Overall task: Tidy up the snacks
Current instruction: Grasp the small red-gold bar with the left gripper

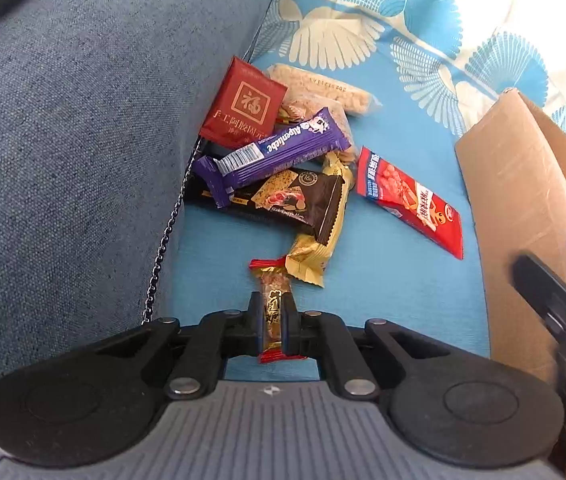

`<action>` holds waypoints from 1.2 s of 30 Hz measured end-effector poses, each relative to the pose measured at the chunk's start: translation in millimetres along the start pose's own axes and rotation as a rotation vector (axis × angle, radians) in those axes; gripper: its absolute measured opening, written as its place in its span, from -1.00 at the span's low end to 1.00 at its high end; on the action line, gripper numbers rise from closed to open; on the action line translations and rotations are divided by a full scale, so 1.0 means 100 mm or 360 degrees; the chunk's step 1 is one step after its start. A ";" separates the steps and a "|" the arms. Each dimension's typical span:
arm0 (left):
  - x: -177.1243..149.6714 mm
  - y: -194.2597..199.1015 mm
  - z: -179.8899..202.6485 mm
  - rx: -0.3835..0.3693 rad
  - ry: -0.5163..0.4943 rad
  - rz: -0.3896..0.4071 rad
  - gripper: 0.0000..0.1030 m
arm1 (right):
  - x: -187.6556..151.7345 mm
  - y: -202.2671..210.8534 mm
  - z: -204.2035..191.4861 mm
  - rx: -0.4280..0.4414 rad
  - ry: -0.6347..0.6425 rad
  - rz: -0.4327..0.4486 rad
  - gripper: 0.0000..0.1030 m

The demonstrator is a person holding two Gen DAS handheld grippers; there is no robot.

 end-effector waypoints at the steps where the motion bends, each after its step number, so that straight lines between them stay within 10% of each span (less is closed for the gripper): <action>1: 0.00 0.00 0.00 -0.0017 0.0006 0.0014 -0.80 | 0.00 -0.09 0.00 -0.0023 0.0003 -0.0022 0.47; 23: 0.04 0.00 0.04 -0.0014 -0.0026 0.0076 -0.45 | -0.18 -1.63 0.02 0.0031 -0.0003 -0.0471 0.87; 36: 0.04 0.02 0.03 -0.0002 -0.0014 0.0101 -0.34 | -0.15 -1.52 -0.13 0.0512 -0.0287 -0.0589 0.96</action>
Point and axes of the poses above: each gripper's, at about its wrist camera, not at the fingertips, and y roughly against the way its jaws point, z to its right, x to its top, the point moved 8 cm from there along -y, roughly the way its jaws point, and after that the axes turned 1 degree about y, right-handed, at the moved point
